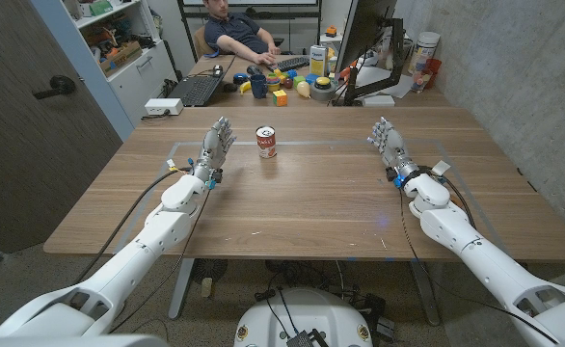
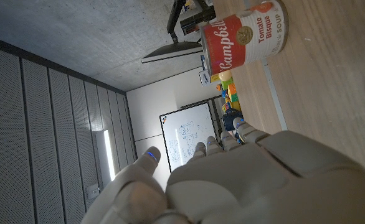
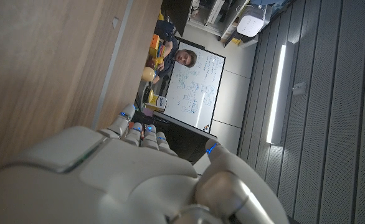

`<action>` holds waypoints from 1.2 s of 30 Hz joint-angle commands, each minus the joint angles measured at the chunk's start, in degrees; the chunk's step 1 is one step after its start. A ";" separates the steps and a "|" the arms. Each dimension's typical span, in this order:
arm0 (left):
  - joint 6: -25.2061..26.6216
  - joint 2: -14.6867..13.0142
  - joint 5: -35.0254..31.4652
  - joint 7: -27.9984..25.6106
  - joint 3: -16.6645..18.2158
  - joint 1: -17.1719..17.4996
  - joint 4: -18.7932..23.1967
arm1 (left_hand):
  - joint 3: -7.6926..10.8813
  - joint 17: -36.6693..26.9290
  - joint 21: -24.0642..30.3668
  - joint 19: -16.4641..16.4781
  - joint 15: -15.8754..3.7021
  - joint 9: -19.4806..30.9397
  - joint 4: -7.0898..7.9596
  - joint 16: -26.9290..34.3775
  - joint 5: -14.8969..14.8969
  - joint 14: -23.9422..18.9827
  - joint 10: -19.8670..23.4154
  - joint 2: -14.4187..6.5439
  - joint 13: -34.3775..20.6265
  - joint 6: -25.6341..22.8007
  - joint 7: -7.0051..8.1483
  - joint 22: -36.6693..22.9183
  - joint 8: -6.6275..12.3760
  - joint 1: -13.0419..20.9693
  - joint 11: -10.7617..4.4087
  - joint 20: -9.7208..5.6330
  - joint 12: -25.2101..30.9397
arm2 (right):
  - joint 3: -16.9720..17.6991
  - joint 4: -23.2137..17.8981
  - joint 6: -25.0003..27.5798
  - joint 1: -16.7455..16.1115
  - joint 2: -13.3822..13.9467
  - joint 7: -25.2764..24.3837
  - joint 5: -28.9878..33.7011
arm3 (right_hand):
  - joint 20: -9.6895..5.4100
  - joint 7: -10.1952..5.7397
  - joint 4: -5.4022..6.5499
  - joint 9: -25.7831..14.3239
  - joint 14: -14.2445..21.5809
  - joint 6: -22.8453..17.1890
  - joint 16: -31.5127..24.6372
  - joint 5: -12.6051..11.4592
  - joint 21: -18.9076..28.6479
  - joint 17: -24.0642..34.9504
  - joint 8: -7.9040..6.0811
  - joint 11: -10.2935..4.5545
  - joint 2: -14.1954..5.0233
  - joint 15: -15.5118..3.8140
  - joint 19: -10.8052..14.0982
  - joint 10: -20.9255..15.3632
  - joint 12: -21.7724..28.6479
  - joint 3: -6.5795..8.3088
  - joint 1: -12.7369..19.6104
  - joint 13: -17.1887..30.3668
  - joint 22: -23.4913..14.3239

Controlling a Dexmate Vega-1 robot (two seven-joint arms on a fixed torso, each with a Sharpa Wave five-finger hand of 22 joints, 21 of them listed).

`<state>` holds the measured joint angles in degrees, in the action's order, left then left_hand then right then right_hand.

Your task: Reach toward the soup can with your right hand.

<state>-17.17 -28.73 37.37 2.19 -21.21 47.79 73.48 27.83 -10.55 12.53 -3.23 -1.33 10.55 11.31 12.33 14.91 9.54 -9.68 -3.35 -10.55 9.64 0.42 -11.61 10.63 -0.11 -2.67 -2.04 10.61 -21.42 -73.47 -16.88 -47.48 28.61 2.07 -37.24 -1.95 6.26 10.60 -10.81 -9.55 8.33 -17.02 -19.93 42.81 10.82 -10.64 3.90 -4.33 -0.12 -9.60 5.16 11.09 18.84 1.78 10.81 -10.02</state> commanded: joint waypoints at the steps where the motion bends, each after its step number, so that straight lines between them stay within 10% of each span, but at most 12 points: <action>1: -0.55 0.46 0.11 0.29 -0.04 -0.40 -0.80 | 0.39 -0.13 0.37 -0.54 -0.09 0.13 -0.01 0.25 0.22 3.93 -6.26 -7.48 -0.22 6.73 0.18 -0.15 0.26 -0.02 -0.03 -1.06 0.27 | -0.29 1.69 -1.04 1.03 -0.83 0.67 0.21 | -3.49 -0.08 0.04 -0.12 -2.52 0.48 -0.30 -0.41 0.22 0.26 -0.36 0.04 -6.38 0.05 -7.93 0.15 0.27 0.43 0.04 0.21 -0.14; 10: -0.68 0.62 0.12 0.04 0.02 -0.40 -0.82 | 0.38 -0.13 0.39 -0.49 -0.06 0.13 -0.02 0.28 0.21 3.86 -6.11 -7.49 -0.22 6.64 0.27 -0.15 0.29 -0.01 -0.08 -0.98 0.32 | -0.42 2.09 -1.74 1.55 -0.97 -0.75 1.63 | 0.01 -0.22 -0.34 -0.14 -1.10 -0.72 -0.54 -0.47 0.86 -0.01 -0.69 0.21 -5.52 0.98 -4.75 -0.95 0.52 0.58 0.17 0.20 -0.16; 24: -1.49 1.41 -0.09 0.26 -0.23 -1.05 -1.90 | 0.36 -0.11 0.44 -0.38 0.02 0.15 -0.03 0.30 0.20 3.72 -5.96 -7.49 -0.22 6.49 0.30 -0.15 0.33 0.00 -0.05 -0.74 0.33 | -1.95 1.54 -1.87 5.00 -0.37 -5.46 8.34 | 6.24 -4.51 -3.62 -0.10 2.95 -4.51 -0.27 -0.02 0.50 -0.73 -1.24 0.77 -0.33 5.33 0.16 -3.76 0.77 -0.84 2.98 0.16 0.05; 31: -1.53 1.23 -0.07 -0.08 -0.06 -0.57 -1.35 | 0.35 -0.10 0.46 -0.33 0.09 0.15 -0.03 0.29 0.20 3.69 -5.93 -7.49 -0.22 6.39 0.22 -0.15 0.35 0.01 -0.02 -0.66 0.32 | -3.42 1.37 -1.40 7.94 -0.59 -7.13 12.16 | 11.22 -5.20 -5.17 -0.10 4.35 -5.34 0.07 0.44 -0.51 -0.71 -1.09 0.61 2.66 6.26 1.62 -4.51 0.59 -2.40 4.13 0.18 0.12; 36: -1.63 1.13 -0.01 -0.24 0.07 -0.20 -1.05 | 0.35 -0.10 0.48 -0.28 0.10 0.16 -0.04 0.29 0.19 3.66 -5.86 -7.49 -0.22 6.35 0.20 -0.15 0.36 0.01 -0.06 -0.67 0.33 | -4.72 1.50 -1.42 10.05 -0.97 -7.55 14.81 | 11.53 -5.50 -5.33 -0.10 4.59 -5.55 0.09 0.49 -0.66 -0.70 -1.11 0.36 2.98 6.38 1.82 -4.66 0.59 -2.59 4.26 0.18 0.13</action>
<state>-18.54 -27.54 37.36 2.32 -21.35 46.99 71.96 27.82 -10.54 12.75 -3.22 -1.33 10.54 11.30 12.32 14.91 9.53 -9.67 -3.35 -10.53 9.63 0.41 -11.59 10.63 -0.11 -2.67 -2.03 10.60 -23.92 -72.22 -18.44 -41.47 28.14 -3.64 -27.89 8.83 1.31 5.55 -10.80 -5.28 2.77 -17.07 -19.43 42.36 10.13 -11.54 4.11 -1.81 5.97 -7.65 0.80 11.53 16.17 5.77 10.80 -9.86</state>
